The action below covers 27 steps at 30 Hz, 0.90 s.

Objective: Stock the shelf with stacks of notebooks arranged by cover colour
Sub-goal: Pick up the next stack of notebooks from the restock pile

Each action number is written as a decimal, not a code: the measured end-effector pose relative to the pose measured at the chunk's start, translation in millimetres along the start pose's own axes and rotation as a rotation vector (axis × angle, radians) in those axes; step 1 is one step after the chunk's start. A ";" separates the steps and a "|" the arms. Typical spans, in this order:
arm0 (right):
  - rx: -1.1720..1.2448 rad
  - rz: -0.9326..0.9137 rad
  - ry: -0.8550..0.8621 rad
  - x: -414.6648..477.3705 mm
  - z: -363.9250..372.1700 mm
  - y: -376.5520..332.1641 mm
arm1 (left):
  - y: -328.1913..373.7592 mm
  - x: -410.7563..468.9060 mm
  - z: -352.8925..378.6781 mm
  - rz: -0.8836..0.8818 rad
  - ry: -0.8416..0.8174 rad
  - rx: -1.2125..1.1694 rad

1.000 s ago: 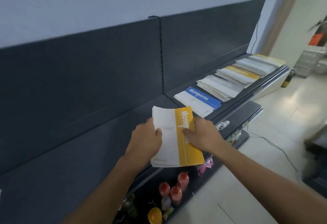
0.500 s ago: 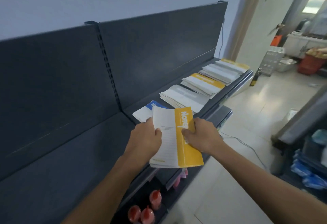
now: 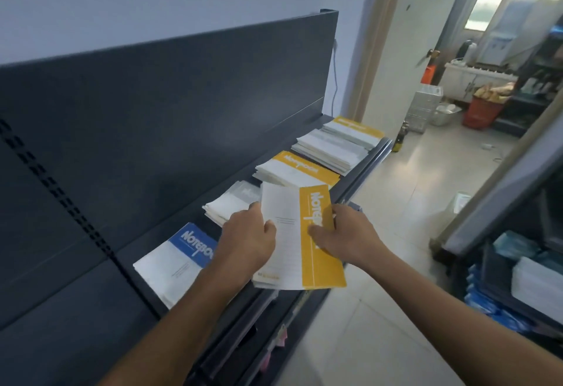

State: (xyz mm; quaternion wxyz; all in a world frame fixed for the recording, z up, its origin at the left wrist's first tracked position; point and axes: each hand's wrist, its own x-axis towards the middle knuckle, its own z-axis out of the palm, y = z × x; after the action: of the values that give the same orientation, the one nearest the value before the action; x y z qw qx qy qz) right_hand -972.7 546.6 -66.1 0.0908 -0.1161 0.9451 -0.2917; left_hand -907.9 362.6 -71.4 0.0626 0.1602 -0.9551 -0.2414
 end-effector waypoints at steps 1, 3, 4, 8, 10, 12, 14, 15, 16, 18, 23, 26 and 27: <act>-0.002 -0.002 0.006 8.7 -6.0 6.8 | 8.1 9.4 4.1 0.008 0.003 0.003; 0.009 0.003 0.004 26.3 -18.1 21.8 | 25.1 26.7 14.5 0.019 0.005 0.001; 0.016 0.006 0.002 35.5 -24.0 30.5 | 34.0 35.0 20.4 0.023 0.005 0.002; 0.024 0.004 0.015 75.5 -50.4 66.4 | 75.6 71.1 45.3 0.033 0.009 0.010; 0.033 0.003 0.007 95.6 -64.4 84.7 | 98.3 88.1 57.0 0.033 0.014 0.023; 0.050 0.018 -0.009 115.4 -79.4 104.0 | 121.8 104.0 68.5 0.020 0.010 0.030; 0.067 0.033 -0.035 133.3 -95.2 122.0 | 144.6 118.0 78.8 0.009 0.004 0.024; 0.076 0.036 -0.048 141.5 -103.0 131.0 | 155.3 124.7 84.1 0.009 0.004 0.018; 0.082 0.035 -0.058 149.7 -110.4 139.6 | 165.3 131.1 89.5 0.008 0.008 0.011; 0.085 0.031 -0.066 165.8 -124.3 155.6 | 183.3 144.6 100.1 -0.002 0.018 0.002; 0.087 0.026 -0.086 201.7 -149.2 183.8 | 216.7 178.3 122.9 -0.032 0.004 0.010; 0.100 0.042 -0.107 223.8 -158.9 197.0 | 231.3 198.7 134.9 -0.049 -0.009 0.009; 0.106 0.046 -0.110 232.5 -161.7 201.6 | 235.9 206.7 139.3 -0.052 -0.010 0.007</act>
State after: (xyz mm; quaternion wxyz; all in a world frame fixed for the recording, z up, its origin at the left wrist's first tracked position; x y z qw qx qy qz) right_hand -1267.3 730.8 -74.1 0.1553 -0.1053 0.9242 -0.3326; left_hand -1194.9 550.8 -71.1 0.0509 0.1841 -0.9517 -0.2404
